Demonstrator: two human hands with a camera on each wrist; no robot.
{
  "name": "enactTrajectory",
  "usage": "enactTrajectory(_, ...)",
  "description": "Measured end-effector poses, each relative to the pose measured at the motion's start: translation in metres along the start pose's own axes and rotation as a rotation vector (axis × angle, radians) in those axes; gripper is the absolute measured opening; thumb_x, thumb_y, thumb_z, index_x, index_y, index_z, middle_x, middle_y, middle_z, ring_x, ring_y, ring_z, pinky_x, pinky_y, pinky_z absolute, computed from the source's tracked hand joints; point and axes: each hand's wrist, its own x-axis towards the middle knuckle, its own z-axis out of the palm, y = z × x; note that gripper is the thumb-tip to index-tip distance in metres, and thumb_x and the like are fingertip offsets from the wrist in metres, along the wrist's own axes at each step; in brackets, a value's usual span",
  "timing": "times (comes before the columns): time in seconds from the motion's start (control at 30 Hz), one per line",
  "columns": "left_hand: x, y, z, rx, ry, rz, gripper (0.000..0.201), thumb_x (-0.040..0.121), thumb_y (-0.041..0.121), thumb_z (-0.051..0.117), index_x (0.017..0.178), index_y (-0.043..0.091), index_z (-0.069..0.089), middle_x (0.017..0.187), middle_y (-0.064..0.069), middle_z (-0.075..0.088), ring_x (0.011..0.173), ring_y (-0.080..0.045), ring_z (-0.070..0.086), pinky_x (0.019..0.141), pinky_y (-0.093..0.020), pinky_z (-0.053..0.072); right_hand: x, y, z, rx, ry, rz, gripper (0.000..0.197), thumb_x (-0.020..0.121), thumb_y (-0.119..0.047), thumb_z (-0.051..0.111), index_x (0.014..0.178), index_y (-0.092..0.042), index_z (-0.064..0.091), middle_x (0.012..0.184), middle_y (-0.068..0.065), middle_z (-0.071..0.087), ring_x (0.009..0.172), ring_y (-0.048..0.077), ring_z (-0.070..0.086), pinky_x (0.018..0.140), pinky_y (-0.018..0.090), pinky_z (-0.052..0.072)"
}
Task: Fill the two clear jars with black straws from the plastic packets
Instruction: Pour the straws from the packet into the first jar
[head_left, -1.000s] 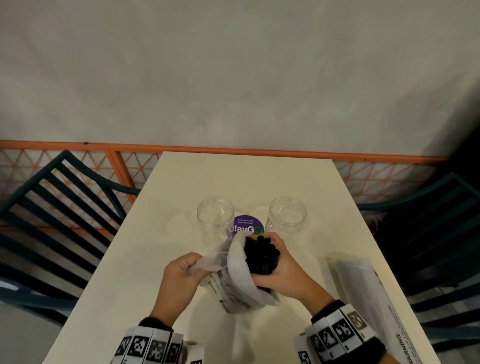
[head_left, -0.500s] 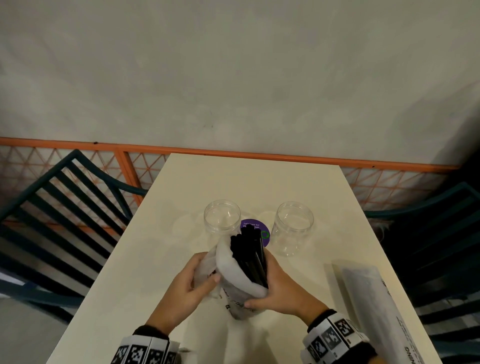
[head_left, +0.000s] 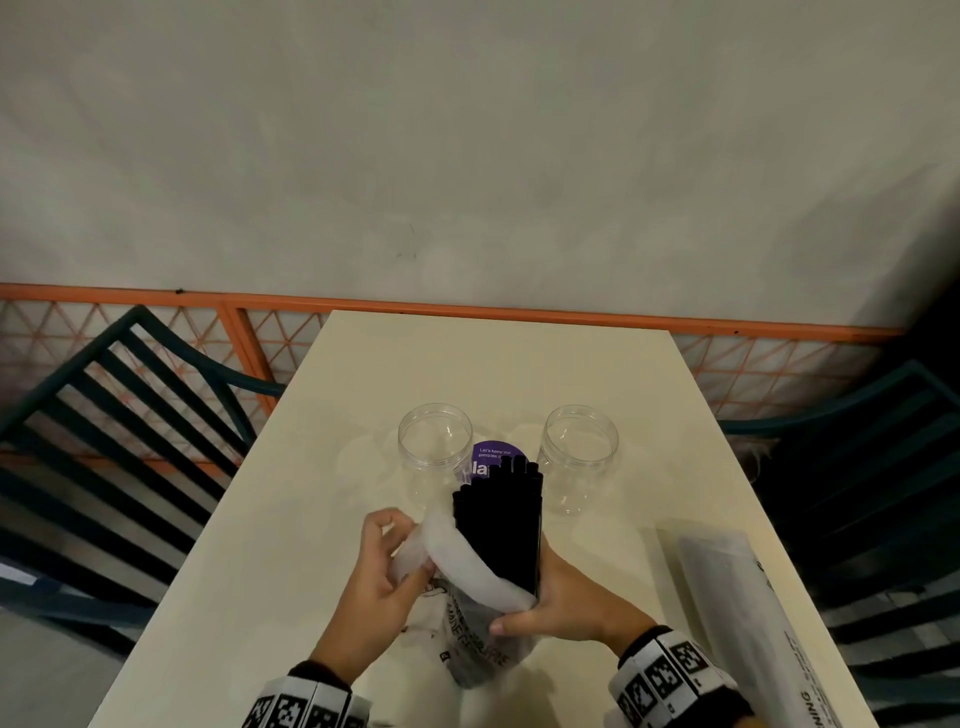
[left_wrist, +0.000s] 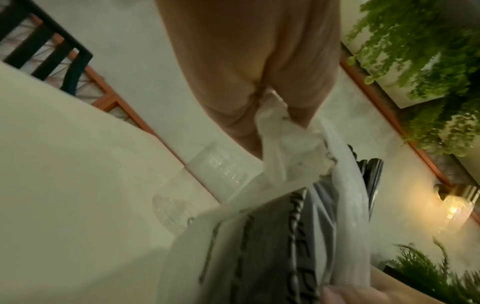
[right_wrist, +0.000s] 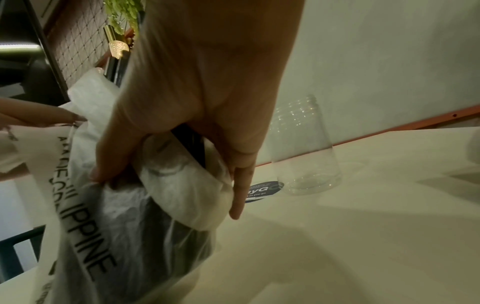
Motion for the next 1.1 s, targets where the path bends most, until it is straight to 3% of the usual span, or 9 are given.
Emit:
enactTrajectory(0.1, 0.003, 0.010, -0.009, 0.281, -0.086, 0.125, 0.059, 0.079, 0.013, 0.057, 0.127, 0.044, 0.041, 0.107, 0.014, 0.053, 0.101, -0.006, 0.058, 0.088, -0.015, 0.046, -0.001, 0.000, 0.001, 0.028, 0.033, -0.032, 0.091, 0.066, -0.032, 0.082, 0.120, -0.056, 0.013, 0.139, -0.009, 0.036, 0.126, -0.003, 0.035, 0.101, 0.010, 0.033)
enactTrajectory(0.2, 0.010, 0.014, -0.012, 0.409, 0.045, 0.211, 0.043, 0.071, 0.006, 0.055, 0.096, 0.041, 0.061, 0.097, 0.013, 0.062, 0.089, -0.006, 0.061, 0.077, -0.016, 0.048, 0.001, -0.001, 0.002, 0.030, 0.057, -0.059, 0.088, 0.068, -0.032, 0.081, 0.121, -0.054, 0.014, 0.139, -0.007, 0.035, 0.125, -0.004, 0.035, 0.097, 0.005, 0.033)
enactTrajectory(0.3, 0.011, 0.010, -0.005, 0.363, 0.181, 0.164, 0.025, 0.061, 0.013, 0.052, 0.072, 0.036, 0.053, 0.071, 0.012, 0.061, 0.059, -0.003, 0.053, 0.054, -0.014, 0.040, 0.000, -0.002, 0.004, 0.013, 0.053, -0.060, 0.088, 0.068, -0.035, 0.080, 0.121, -0.054, 0.014, 0.140, -0.005, 0.031, 0.129, 0.005, 0.033, 0.104, 0.018, 0.033)
enactTrajectory(0.5, 0.009, 0.002, -0.001, 0.271, 0.306, 0.091, 0.008, 0.061, 0.021, 0.049, 0.066, 0.025, 0.044, 0.052, 0.004, 0.049, 0.048, -0.004, 0.036, 0.045, -0.014, 0.028, -0.006, -0.012, -0.008, -0.183, -0.079, -0.063, 0.086, 0.076, -0.035, 0.073, 0.140, -0.029, 0.016, 0.122, -0.001, 0.030, 0.122, 0.013, 0.034, 0.104, 0.025, 0.033)
enactTrajectory(0.63, 0.003, 0.011, -0.012, 0.203, 0.007, 0.036, 0.031, 0.065, 0.032, 0.060, 0.093, 0.033, 0.046, 0.077, -0.011, 0.064, 0.070, -0.011, 0.061, 0.063, -0.027, 0.052, -0.010, -0.012, -0.015, -0.204, -0.082, -0.050, 0.072, 0.086, -0.040, 0.061, 0.142, -0.022, 0.018, 0.111, -0.002, 0.033, 0.113, 0.012, 0.037, 0.100, 0.022, 0.032)
enactTrajectory(0.73, -0.003, 0.022, -0.012, 0.131, -0.153, -0.026, 0.042, 0.066, 0.044, 0.065, 0.101, 0.032, 0.045, 0.092, -0.009, 0.069, 0.084, -0.012, 0.065, 0.072, -0.021, 0.051, -0.012, -0.012, -0.013, -0.206, -0.047, -0.056, 0.058, 0.092, -0.037, 0.052, 0.139, -0.021, 0.022, 0.102, -0.008, 0.033, 0.108, 0.012, 0.036, 0.098, 0.021, 0.030)
enactTrajectory(0.93, 0.005, 0.006, -0.003, 0.108, 0.192, -0.002, 0.030, 0.058, 0.040, 0.072, 0.066, 0.024, 0.048, 0.054, -0.002, 0.047, 0.050, -0.010, 0.040, 0.046, -0.017, 0.036, -0.015, -0.018, -0.005, -0.115, -0.001, -0.092, 0.048, 0.094, -0.034, 0.049, 0.130, -0.041, 0.017, 0.105, -0.009, 0.033, 0.113, 0.012, 0.037, 0.099, 0.018, 0.032)
enactTrajectory(1.03, 0.005, -0.003, -0.002, 0.095, 0.323, -0.002, 0.035, 0.055, 0.044, 0.072, 0.062, 0.022, 0.046, 0.057, -0.002, 0.043, 0.051, -0.014, 0.036, 0.047, -0.021, 0.033, -0.018, -0.019, -0.011, 0.016, -0.039, -0.128, 0.057, 0.090, -0.021, 0.059, 0.123, -0.046, 0.020, 0.118, -0.025, 0.035, 0.115, -0.016, 0.038, 0.099, 0.007, 0.033)
enactTrajectory(1.1, 0.005, -0.008, -0.002, 0.090, 0.401, -0.012, 0.040, 0.054, 0.049, 0.070, 0.063, 0.019, 0.046, 0.057, 0.002, 0.047, 0.057, -0.017, 0.042, 0.055, -0.027, 0.037, -0.022, -0.013, -0.017, 0.155, -0.103, -0.117, 0.060, 0.087, -0.012, 0.063, 0.129, -0.039, 0.031, 0.130, -0.022, 0.043, 0.119, -0.017, 0.042, 0.097, 0.006, 0.035)
